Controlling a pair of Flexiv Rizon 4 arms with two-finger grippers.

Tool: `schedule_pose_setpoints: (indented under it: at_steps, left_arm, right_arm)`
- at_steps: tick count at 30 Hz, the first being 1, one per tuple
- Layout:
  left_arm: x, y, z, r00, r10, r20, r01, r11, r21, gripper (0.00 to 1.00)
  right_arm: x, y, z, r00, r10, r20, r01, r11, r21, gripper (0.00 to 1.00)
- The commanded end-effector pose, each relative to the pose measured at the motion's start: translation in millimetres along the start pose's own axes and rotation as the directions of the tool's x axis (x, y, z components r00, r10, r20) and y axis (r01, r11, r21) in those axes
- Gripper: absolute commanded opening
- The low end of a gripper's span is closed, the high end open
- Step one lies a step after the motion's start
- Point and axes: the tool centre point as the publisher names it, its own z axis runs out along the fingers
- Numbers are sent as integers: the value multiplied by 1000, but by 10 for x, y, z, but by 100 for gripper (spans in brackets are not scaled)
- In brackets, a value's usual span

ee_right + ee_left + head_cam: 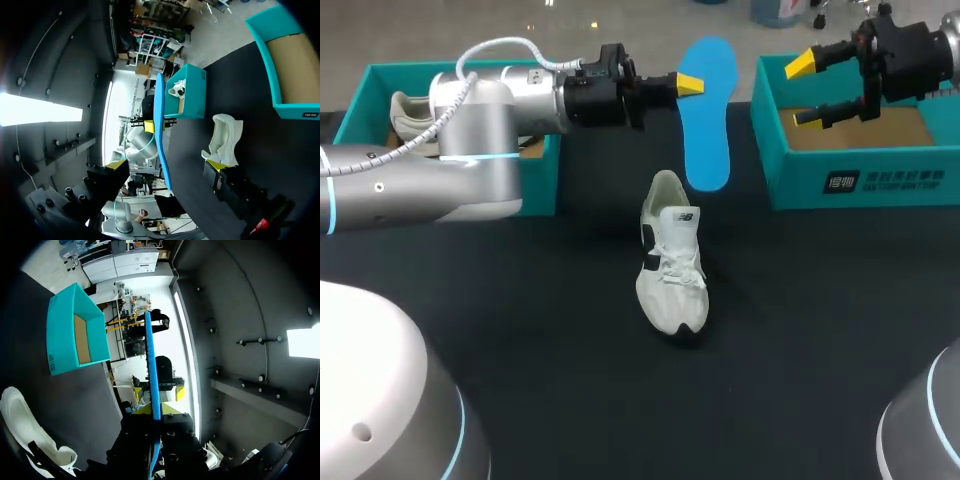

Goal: Take the shoe out of the shoebox, open the shoe tongue, remove and reinsert the insole, then place the shoe into the shoebox

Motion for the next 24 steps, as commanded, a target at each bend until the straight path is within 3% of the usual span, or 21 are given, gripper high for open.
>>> schedule_pose_setpoints:
  at_steps: [1, 7, 9, 12, 15, 18, 19, 21, 24]
  left_arm:
    - [28, 2, -4, 1000, 15, 7, -15, 1000, -4, 0]
    - [87, -28, -44, 980, 191, 54, -191, 982, -15, 0]
    - [91, -53, -72, 923, 361, 131, -358, 932, -53, 0]
    - [114, -84, -93, 817, 554, 161, -543, 833, -107, 0]
    - [161, -123, -107, 697, 701, 149, -687, 713, -142, 0]
    - [232, -209, -138, 625, 773, 106, -765, 634, -113, 0]
    - [251, -237, -148, 630, 773, 79, -768, 635, -83, 0]
    - [245, -293, -156, 722, 691, 26, -692, 722, 7, 0]
    - [245, -293, -156, 722, 691, 26, -692, 722, 7, 0]
  right_arm:
    - [1, 6, 9, 1000, 1, 1, -1, 1000, 0, 100]
    - [1, 6, 9, 1000, 1, 1, -1, 1000, 0, 100]
    - [1, 6, 9, 1000, 1, 1, -1, 1000, 0, 100]
    - [1, 6, 9, 1000, 1, 1, -1, 1000, 0, 100]
    - [1, 6, 9, 1000, 1, 1, -1, 1000, 0, 100]
    - [1, 6, 9, 1000, 1, 1, -1, 1000, 0, 100]
    - [1, 6, 9, 1000, 1, 1, -1, 1000, 0, 100]
    - [1, 6, 9, 1000, 1, 1, -1, 1000, 0, 100]
    - [1, 6, 9, 1000, 1, 1, -1, 1000, 0, 100]
